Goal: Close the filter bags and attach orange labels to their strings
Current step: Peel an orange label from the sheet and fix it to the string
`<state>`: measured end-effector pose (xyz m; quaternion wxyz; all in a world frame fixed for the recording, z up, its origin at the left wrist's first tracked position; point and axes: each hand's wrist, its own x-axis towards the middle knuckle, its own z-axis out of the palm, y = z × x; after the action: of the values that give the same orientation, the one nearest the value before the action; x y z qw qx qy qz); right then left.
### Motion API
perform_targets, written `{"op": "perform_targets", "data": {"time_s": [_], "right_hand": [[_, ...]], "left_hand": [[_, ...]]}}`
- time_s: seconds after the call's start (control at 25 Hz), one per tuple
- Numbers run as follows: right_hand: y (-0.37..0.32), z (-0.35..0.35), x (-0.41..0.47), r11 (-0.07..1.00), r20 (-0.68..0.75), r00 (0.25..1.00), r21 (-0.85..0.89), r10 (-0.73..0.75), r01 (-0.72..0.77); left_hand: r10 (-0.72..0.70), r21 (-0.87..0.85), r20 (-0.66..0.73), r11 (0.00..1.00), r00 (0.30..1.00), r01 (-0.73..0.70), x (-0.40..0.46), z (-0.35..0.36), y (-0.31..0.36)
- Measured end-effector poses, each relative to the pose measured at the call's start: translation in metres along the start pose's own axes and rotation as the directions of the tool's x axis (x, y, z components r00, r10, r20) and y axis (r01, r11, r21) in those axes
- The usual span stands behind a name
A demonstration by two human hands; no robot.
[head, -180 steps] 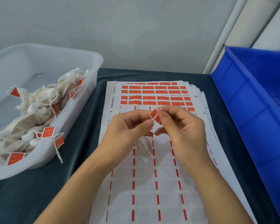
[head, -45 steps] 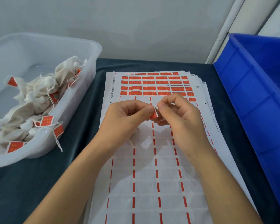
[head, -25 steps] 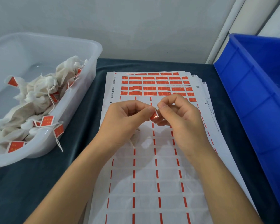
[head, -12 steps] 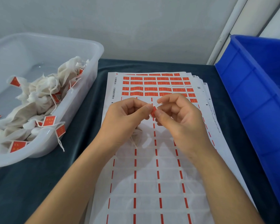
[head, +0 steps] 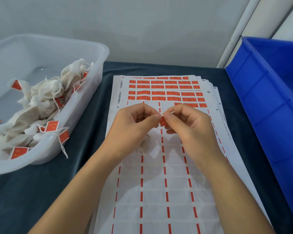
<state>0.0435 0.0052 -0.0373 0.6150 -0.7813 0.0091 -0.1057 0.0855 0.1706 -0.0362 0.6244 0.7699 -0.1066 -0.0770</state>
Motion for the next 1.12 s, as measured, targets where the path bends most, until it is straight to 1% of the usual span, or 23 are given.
{"op": "perform_targets", "data": {"time_s": [0.16, 0.32, 0.48, 0.56, 0.64, 0.76, 0.92, 1.0, 1.12], "right_hand": [[0.0009, 0.0009, 0.0006, 1.0, -0.031, 0.999, 0.021, 0.02, -0.019], [0.0009, 0.0008, 0.0012, 0.998, -0.05, 0.998, 0.053, 0.042, -0.039], [0.0016, 0.0001, 0.0013, 0.997, -0.064, 0.997, 0.063, 0.046, -0.042], [0.0018, -0.0002, 0.0011, 0.998, -0.063, 0.997, 0.059, 0.037, -0.033], [0.0024, -0.0005, 0.0012, 0.998, -0.06, 0.998, 0.052, 0.026, -0.023], [0.0034, -0.0004, 0.0012, 1.0, -0.054, 0.998, 0.012, 0.007, -0.007], [0.0048, 0.0012, 0.0008, 0.997, 0.002, 1.0, -0.077, -0.021, 0.021], [0.0056, 0.0014, 0.0013, 0.991, 0.001, 0.999, -0.13, -0.036, 0.036], [0.006, 0.0001, 0.0008, 0.987, -0.018, 0.997, -0.141, -0.077, 0.074]], "left_hand": [[-0.019, 0.023, -0.028, 1.0, 0.999, 0.019, 0.0001, 0.0009, 0.0006], [-0.016, 0.032, -0.024, 0.999, 1.0, 0.017, -0.0009, 0.0007, 0.0021], [0.068, 0.013, -0.021, 0.998, 0.997, -0.068, -0.0023, -0.0012, 0.0024], [0.11, 0.053, -0.035, 0.993, 0.993, -0.108, -0.0032, 0.0009, 0.0034], [0.123, 0.107, -0.04, 0.987, 0.992, -0.118, -0.0039, 0.0034, 0.0042], [0.099, 0.153, -0.04, 0.984, 0.994, -0.091, -0.0036, 0.0041, 0.0035], [0.094, 0.211, -0.013, 0.973, 0.995, -0.089, -0.003, 0.0045, 0.0012], [0.099, 0.239, -0.007, 0.966, 0.995, -0.094, -0.0027, 0.0049, 0.0007], [0.101, 0.23, -0.007, 0.968, 0.995, -0.097, -0.0022, 0.0043, -0.0012]]}}
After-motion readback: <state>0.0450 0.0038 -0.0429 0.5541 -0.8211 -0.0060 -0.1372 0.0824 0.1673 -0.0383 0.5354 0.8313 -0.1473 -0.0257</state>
